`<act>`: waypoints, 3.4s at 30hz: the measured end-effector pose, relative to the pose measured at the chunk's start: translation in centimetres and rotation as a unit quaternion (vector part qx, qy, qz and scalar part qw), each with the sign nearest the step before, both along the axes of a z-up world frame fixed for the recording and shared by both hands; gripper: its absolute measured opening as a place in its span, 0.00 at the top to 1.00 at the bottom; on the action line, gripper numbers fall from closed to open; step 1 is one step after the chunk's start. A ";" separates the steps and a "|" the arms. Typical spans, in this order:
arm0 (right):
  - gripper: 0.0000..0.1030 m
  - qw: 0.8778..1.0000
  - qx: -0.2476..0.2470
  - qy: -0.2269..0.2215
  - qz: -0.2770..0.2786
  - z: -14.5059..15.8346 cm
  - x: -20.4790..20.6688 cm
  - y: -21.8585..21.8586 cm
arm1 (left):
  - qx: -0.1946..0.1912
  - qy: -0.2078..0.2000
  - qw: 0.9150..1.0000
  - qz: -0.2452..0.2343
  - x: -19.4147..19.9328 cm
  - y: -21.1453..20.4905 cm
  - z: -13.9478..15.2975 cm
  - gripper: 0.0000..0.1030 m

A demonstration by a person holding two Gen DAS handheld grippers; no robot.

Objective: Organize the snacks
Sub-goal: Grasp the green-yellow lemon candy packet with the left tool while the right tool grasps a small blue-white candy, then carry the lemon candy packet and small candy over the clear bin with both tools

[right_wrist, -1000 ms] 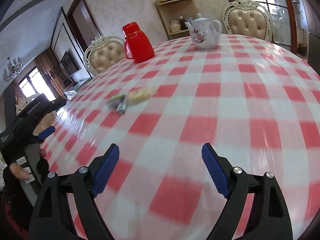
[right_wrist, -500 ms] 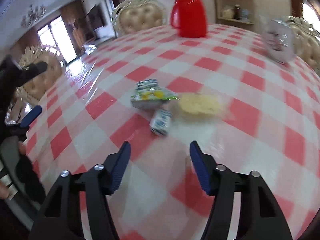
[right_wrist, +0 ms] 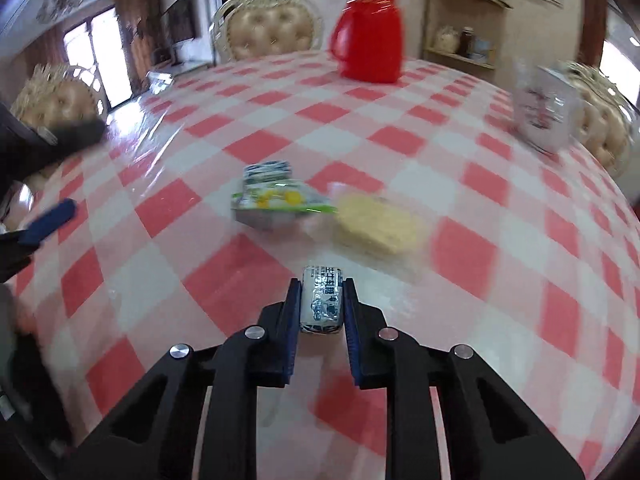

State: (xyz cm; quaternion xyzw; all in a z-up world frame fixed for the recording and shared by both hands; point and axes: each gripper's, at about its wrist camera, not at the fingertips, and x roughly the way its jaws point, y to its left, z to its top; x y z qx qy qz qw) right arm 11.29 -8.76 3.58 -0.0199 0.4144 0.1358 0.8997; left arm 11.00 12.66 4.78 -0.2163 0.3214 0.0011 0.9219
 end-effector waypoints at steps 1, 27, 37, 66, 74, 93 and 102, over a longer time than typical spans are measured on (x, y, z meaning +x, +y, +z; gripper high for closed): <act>0.80 1.000 0.010 -0.002 -0.010 0.3 -0.8 -1.1 | 0.013 0.008 1.000 -0.015 0.4 -0.8 -0.3 0.02; 0.79 0.991 0.117 -0.004 -0.067 1.1 -4.3 -7.9 | 0.196 0.045 0.955 -0.219 5.9 -9.5 -2.3 0.78; 0.79 0.987 0.133 0.007 -0.085 0.6 -4.1 -9.1 | 0.151 0.095 0.947 -0.267 0.3 -8.8 -2.6 0.78; 0.79 0.987 0.139 -0.016 -0.078 1.7 -4.5 -8.9 | 0.204 0.009 0.954 -0.218 -1.6 -11.8 -0.9 0.70; 0.79 0.978 0.186 -0.024 -0.091 1.1 -4.2 -10.1 | 0.129 -0.040 0.976 -0.172 -7.1 -10.0 0.8 0.70; 0.79 0.968 0.212 -0.082 -0.107 4.5 -19.2 -11.8 | 0.134 -0.057 0.977 -0.154 -21.0 -10.0 1.8 0.70; 0.79 0.969 0.207 -0.105 -0.089 6.8 -24.5 -11.3 | 0.146 -0.062 0.978 -0.139 -26.4 -7.1 2.9 0.70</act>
